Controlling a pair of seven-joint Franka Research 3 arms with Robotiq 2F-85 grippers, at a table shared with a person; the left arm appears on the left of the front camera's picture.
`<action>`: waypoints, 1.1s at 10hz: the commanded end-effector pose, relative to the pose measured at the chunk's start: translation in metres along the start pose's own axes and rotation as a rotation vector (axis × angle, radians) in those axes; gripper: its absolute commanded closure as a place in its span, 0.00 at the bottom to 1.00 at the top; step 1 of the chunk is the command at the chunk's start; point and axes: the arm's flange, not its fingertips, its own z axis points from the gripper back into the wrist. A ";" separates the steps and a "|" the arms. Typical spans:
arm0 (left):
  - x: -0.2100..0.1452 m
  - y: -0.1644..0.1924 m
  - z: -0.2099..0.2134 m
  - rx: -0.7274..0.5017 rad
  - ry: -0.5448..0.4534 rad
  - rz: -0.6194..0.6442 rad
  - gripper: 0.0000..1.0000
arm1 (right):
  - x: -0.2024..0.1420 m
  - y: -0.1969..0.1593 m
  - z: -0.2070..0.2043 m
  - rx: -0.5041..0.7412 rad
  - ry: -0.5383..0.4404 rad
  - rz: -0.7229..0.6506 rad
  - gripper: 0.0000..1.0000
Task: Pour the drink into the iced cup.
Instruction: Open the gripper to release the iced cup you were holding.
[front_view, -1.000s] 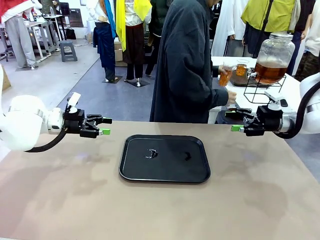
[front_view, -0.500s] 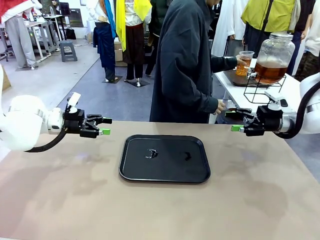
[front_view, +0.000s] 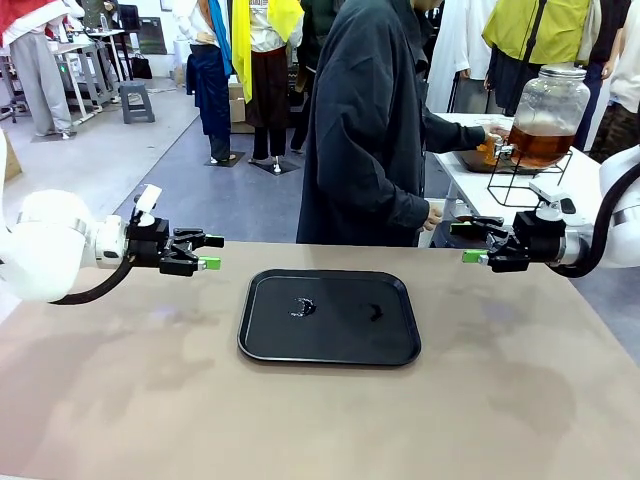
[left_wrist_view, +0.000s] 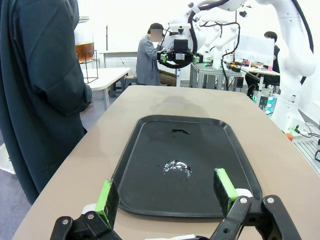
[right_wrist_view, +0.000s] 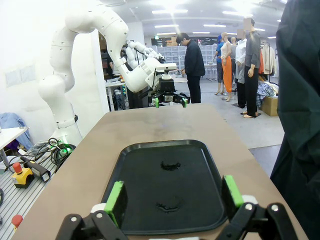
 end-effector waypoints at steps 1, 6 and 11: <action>0.001 0.000 0.001 0.003 -0.006 0.000 0.00 | 0.003 -0.002 -0.002 -0.001 -0.006 0.003 0.00; 0.001 0.000 0.001 0.003 -0.006 0.000 0.00 | 0.003 -0.002 -0.002 -0.001 -0.006 0.003 0.00; 0.001 0.000 0.001 0.003 -0.006 0.000 0.00 | 0.003 -0.002 -0.002 -0.001 -0.006 0.003 0.00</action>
